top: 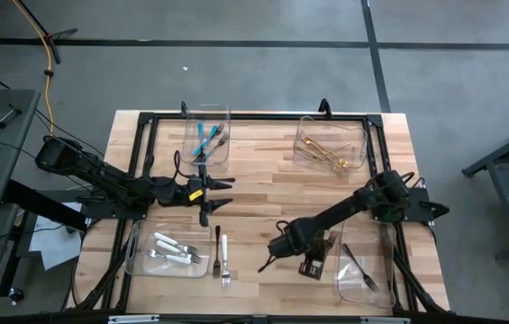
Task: Sort silverware by color (type)
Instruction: Put the black fork into the bottom right transparent bin
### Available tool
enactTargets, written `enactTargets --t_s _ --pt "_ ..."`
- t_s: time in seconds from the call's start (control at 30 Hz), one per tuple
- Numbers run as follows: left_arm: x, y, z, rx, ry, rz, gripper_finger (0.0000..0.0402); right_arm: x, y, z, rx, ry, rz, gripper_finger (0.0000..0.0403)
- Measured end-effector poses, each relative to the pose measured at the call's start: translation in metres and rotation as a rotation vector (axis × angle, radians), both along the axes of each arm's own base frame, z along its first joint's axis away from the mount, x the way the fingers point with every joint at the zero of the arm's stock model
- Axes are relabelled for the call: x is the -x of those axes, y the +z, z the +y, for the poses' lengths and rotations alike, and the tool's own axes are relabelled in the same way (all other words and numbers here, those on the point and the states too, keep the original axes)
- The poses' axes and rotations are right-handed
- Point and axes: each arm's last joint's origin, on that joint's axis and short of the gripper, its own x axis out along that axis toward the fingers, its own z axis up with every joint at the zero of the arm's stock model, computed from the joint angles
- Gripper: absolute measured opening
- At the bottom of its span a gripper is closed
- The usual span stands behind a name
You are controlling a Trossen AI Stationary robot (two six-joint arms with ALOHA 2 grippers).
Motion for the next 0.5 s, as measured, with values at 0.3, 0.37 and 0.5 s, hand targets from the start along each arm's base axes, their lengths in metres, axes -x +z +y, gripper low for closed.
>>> enactTargets --t_s 0.3,0.37,0.5 --pt "0.000 -0.001 0.000 0.007 -0.001 0.010 0.0186 0.024 -0.024 -0.005 0.015 -0.172 0.192 0.0000" --pt "0.000 -0.001 0.000 0.007 -0.001 0.009 0.0186 0.025 -0.027 -0.006 0.013 -0.166 0.183 0.0000" --pt "0.000 -0.001 0.000 0.007 -0.001 0.009 0.0186 0.023 -0.031 -0.005 0.015 -0.149 0.136 0.0000"
